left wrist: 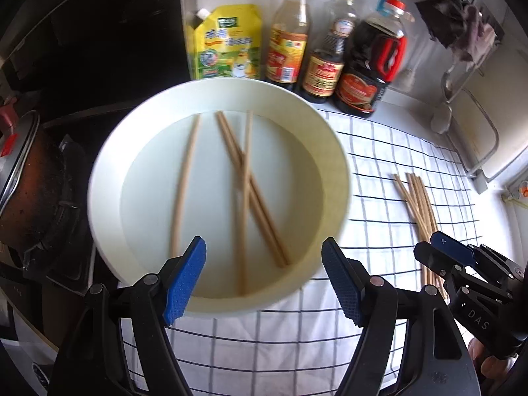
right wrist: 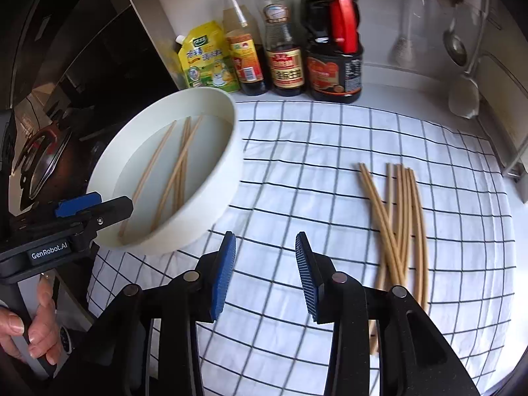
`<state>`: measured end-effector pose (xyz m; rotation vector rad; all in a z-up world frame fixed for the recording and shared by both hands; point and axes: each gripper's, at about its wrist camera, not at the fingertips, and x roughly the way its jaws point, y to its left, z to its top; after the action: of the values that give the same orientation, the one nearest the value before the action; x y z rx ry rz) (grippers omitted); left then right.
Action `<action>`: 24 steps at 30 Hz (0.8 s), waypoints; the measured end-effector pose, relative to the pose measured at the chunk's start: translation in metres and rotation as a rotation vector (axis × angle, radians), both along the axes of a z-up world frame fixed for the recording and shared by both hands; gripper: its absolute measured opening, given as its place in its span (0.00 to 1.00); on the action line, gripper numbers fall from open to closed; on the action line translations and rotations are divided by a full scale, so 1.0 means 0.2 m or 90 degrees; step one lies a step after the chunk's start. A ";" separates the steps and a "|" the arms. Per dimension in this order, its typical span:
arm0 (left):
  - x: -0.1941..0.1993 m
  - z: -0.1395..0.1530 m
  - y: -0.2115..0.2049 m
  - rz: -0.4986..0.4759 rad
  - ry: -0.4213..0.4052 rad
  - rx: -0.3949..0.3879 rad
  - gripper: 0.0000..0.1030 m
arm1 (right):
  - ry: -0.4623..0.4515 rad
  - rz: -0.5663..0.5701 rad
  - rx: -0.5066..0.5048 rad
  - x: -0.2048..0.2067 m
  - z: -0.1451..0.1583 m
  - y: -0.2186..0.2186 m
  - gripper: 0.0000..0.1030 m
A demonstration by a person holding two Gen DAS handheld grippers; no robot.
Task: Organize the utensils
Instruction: 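Withdraw both open grippers from the bowl toward the remaining chopsticks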
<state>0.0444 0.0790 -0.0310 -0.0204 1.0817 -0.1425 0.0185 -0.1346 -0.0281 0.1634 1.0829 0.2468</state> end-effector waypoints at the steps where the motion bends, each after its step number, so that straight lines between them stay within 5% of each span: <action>1: -0.01 0.00 -0.03 -0.004 0.001 -0.001 0.70 | 0.000 -0.004 -0.001 -0.01 0.00 -0.03 0.36; 24: -0.11 -0.13 -0.64 -0.087 0.044 -0.012 0.77 | 0.056 -0.128 -0.065 -0.23 -0.19 -0.73 0.42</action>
<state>0.0215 -0.0487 -0.0565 0.0327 1.1505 -0.2763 -0.0280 -0.2812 -0.0670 0.1908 1.1543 0.0033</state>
